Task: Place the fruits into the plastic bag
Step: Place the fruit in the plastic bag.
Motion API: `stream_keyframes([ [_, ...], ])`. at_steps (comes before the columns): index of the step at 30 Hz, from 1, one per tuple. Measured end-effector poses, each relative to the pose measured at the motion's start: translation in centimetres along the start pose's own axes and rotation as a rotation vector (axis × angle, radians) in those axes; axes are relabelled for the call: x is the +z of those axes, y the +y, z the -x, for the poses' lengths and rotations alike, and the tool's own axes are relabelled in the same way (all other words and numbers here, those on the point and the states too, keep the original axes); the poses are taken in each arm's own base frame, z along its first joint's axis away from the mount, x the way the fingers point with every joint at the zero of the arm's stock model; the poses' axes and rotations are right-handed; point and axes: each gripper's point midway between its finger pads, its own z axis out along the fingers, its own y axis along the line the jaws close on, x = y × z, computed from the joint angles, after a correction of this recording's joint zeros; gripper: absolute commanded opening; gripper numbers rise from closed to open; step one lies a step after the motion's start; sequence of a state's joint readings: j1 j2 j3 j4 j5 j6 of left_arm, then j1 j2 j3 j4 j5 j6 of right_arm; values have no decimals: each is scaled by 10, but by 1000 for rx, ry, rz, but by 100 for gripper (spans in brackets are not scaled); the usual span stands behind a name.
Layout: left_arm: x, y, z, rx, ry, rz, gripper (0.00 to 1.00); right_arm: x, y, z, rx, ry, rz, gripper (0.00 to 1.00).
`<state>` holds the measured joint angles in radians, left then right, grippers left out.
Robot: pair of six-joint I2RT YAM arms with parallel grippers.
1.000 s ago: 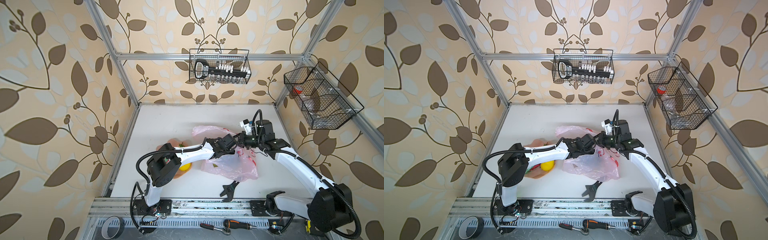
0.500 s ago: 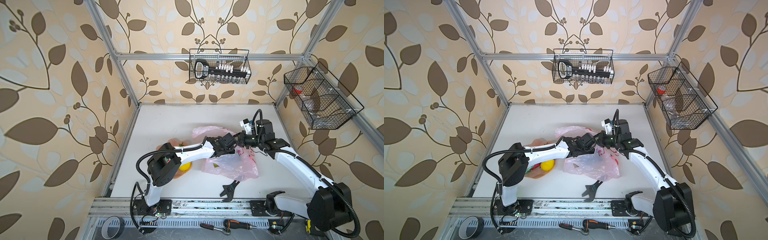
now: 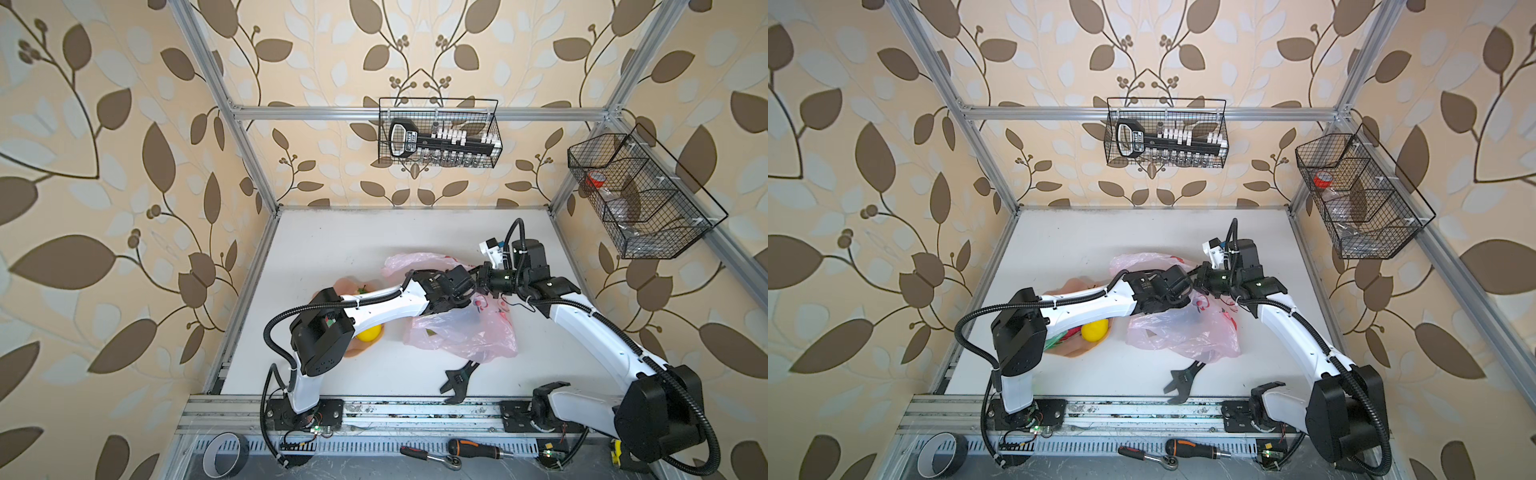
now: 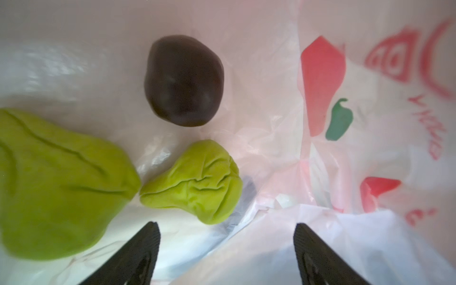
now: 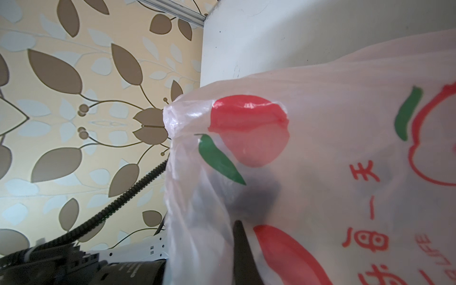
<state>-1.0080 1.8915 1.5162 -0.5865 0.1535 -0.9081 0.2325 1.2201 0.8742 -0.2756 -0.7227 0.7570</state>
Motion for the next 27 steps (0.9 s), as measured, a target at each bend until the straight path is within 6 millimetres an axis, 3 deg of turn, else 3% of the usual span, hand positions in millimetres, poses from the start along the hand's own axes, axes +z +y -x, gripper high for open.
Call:
stream_keyframes([
  [13, -43, 33, 6, -1, -86, 141, 86, -2, -9, -6, 11, 17, -38, 0],
  [20, -63, 68, 8, -37, -128, 200, 86, -5, -7, -5, 10, 12, -46, 0],
  [27, -103, 88, 20, -66, -217, 233, 87, -7, -3, -2, -5, 5, -51, 0],
])
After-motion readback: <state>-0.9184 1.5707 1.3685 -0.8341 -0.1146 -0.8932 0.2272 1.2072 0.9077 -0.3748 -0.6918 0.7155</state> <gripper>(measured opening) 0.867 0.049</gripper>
